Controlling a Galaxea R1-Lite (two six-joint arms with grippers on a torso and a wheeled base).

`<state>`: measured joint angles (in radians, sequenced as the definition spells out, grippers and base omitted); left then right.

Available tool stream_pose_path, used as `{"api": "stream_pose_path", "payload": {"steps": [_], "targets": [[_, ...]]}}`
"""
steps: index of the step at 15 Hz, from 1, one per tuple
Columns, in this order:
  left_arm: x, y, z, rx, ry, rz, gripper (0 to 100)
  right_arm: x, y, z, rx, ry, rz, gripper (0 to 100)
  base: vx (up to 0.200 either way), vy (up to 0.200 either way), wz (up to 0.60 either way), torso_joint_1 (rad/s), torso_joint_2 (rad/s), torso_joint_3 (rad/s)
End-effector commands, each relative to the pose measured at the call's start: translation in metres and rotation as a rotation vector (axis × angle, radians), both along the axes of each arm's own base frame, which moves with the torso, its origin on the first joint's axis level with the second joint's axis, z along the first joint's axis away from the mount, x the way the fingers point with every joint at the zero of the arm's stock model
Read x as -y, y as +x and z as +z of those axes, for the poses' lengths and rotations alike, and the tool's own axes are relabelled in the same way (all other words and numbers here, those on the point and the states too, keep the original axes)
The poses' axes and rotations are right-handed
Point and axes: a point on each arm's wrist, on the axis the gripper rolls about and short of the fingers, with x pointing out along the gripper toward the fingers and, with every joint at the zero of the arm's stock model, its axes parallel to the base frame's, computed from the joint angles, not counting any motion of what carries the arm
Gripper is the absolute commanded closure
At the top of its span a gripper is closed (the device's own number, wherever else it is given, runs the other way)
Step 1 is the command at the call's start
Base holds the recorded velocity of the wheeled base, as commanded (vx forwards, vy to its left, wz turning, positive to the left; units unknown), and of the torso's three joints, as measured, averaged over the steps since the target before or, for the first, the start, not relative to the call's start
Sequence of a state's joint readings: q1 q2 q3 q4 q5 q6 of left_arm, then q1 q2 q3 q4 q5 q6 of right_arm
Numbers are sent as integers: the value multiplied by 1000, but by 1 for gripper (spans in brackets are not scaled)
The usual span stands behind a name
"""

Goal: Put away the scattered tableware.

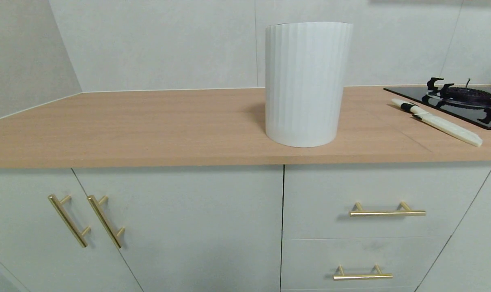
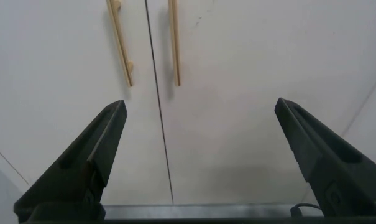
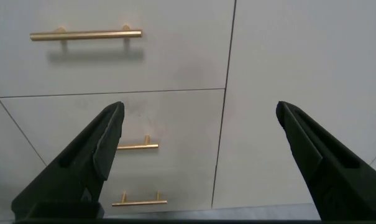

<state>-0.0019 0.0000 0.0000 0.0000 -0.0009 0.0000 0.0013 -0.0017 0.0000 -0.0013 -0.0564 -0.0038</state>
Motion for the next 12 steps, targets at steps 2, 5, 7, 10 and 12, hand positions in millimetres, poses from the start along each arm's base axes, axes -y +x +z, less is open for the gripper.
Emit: {"api": "stream_pose_path", "payload": {"steps": [2,5,7,10,12], "targets": [[0,0,0,-2,0,0,0,0,0,0,-1,-1,0,0,0,0,0,0,0,0],[0,0,0,-2,2,0,0,0,0,0,-1,-1,0,0,0,0,0,0,0,0],[0,0,0,-2,0,0,0,0,0,0,-1,-1,0,0,0,-200,0,5,0,5],[0,0,0,-2,0,0,0,0,0,0,-1,-1,0,0,0,-200,0,1,7,5],[0,0,0,-2,0,0,0,0,0,0,-1,-1,0,0,0,-100,0,1,1,1]]}}
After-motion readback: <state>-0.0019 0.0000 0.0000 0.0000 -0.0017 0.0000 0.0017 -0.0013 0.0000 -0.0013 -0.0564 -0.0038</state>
